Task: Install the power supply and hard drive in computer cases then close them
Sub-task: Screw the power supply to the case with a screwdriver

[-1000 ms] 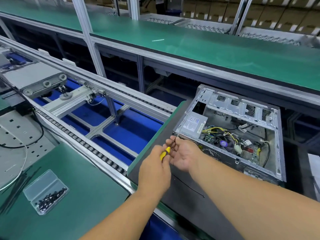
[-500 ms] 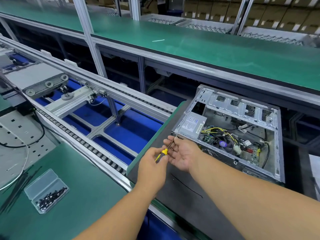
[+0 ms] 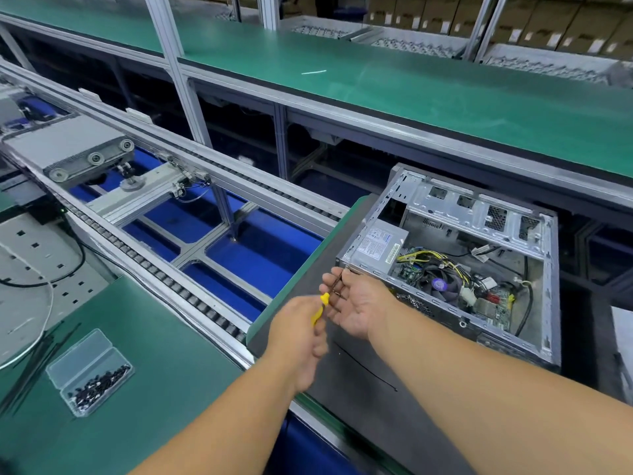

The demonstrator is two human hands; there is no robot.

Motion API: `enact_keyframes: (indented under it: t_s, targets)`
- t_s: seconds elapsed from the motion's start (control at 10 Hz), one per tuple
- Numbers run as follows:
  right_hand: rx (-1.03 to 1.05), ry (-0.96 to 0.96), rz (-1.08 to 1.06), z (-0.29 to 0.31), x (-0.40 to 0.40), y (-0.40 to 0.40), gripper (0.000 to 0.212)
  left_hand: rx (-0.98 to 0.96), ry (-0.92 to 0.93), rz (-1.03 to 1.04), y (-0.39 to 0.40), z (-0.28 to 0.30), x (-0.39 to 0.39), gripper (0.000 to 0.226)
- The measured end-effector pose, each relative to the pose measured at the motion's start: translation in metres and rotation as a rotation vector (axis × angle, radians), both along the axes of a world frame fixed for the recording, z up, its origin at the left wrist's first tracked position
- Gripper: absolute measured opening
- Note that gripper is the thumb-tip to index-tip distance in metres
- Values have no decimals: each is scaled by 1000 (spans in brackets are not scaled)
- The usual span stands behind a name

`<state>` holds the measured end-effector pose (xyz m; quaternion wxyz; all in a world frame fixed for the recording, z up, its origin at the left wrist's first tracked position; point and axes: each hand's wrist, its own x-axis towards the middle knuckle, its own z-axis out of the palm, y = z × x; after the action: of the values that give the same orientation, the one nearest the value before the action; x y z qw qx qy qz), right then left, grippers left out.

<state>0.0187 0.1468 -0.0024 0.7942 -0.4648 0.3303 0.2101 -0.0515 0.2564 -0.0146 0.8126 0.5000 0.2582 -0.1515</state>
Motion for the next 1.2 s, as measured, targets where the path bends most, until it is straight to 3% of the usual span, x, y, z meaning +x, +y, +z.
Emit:
enact_keyframes:
  t_s: [0.1,0.2,0.3,0.4,0.5,0.6,0.7,0.8,0.9,1.0,1.1,1.2]
  targets:
    - [3,-8,-27,-2,0,1,27,-676,334,44,1,8,2,29]
    - [0,-8,-39,-4,1,1,27,445,-93,-189,-6,1,-2,8]
    - [24,3,-59,-5,2,2,27,987,-361,-202,-7,-1,3,11]
    - [33,6,-80,-4,3,3,27,76,-41,-50,3,-3,10,9]
    - [34,13,-83,-2,2,5,27,-703,311,84,6,10,7,20]
    - [36,12,-102,-3,1,6,28,112,-38,-82,1,0,3,11]
    - [67,22,-114,-3,2,7,27,1165,-503,-279,3,-7,5,23]
    - [77,22,-122,-2,3,7,26,915,-451,-166,6,-12,9,20]
    - [75,9,-111,-3,2,8,27,-19,123,-13,9,-3,14,11]
    - [76,-18,-102,-3,0,6,27,-290,221,-49,9,-1,14,18]
    - [40,-47,-45,-2,-3,5,27,487,-109,-134,5,-6,14,17]
    - [6,-68,18,-4,-8,5,25,579,-175,-108,6,-11,12,10]
